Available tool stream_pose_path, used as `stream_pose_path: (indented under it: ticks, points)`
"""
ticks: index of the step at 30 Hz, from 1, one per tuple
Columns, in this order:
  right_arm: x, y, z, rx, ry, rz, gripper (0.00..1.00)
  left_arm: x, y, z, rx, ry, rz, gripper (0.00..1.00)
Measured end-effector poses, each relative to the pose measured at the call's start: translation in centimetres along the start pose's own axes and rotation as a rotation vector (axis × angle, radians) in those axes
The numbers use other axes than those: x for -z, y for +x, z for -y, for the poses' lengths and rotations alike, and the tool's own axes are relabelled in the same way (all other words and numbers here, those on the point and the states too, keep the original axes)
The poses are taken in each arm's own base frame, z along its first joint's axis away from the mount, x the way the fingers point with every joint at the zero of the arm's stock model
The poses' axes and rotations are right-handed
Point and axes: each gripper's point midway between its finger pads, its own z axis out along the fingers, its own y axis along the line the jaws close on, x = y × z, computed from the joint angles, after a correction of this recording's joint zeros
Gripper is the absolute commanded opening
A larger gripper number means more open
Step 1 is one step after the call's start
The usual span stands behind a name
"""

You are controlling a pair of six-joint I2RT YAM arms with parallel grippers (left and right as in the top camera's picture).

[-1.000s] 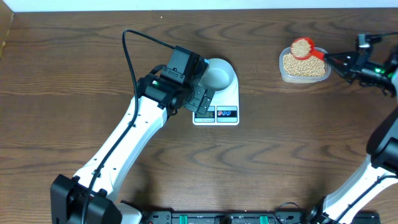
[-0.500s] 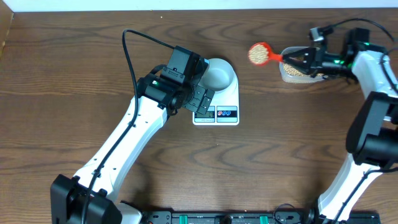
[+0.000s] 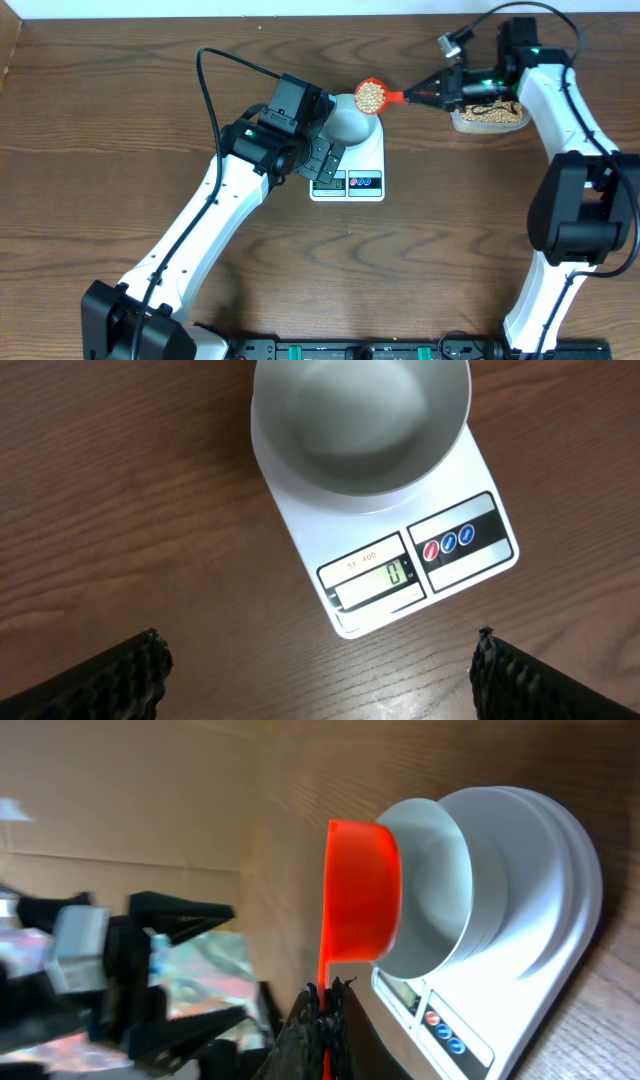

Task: Scoop item into bowl and weigh 50g on scale
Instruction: 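Carry the filled scoop with the right gripper over the white bowl, then tip the scoop to pour soybeans into the white bowl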

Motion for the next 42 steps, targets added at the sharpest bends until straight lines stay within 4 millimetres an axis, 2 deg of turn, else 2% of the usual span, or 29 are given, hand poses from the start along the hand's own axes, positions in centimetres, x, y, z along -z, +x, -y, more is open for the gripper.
stream_pose_path:
  ticks: [9,13,30,36,42]
  points:
    - [-4.2,1.0,0.9,0.076,0.223,-0.091,0.01,0.0,0.0,0.0,0.0,0.0,0.0,0.98]
    - [-5.3,1.1,1.1,0.117,0.311,-0.111,0.01,0.0,0.0,0.0,0.0,0.0,0.0,0.98]
    - [-7.0,0.6,1.3,0.309,0.741,-0.158,0.01,0.0,0.0,0.0,0.0,0.0,0.0,0.98]
    - [-8.0,0.8,0.8,0.363,0.8,-0.169,0.01,0.0,0.0,0.0,0.0,0.0,0.0,0.98]
    - [-7.4,0.8,0.5,0.377,0.842,-0.165,0.01,0.0,0.0,0.0,0.0,0.0,0.0,0.98]
